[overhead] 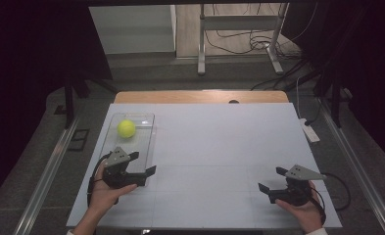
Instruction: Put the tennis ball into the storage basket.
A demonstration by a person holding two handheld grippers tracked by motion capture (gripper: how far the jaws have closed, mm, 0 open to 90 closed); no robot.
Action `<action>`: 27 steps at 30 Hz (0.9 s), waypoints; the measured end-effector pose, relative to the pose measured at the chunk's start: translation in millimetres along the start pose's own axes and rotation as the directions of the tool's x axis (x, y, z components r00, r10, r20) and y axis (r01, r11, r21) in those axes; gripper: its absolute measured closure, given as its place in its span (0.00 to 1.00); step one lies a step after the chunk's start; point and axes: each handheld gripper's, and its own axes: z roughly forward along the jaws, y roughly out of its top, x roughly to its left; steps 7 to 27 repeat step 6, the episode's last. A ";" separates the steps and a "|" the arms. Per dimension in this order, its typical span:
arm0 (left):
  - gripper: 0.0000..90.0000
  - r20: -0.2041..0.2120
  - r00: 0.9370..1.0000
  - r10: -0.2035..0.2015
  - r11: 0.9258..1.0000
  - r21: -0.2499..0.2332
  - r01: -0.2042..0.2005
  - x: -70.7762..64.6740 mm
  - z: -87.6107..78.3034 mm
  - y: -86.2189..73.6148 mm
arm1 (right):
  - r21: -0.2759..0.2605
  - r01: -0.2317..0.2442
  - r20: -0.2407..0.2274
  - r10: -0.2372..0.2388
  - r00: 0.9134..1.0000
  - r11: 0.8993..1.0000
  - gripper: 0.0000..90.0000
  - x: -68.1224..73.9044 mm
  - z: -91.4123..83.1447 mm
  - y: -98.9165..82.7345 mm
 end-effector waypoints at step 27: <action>0.19 -0.001 1.000 0.002 1.000 -0.001 -0.002 -0.2 0.0 -2.6 | -0.011 0.000 -0.003 0.000 1.000 1.000 0.08 -0.2 -1.6 0.5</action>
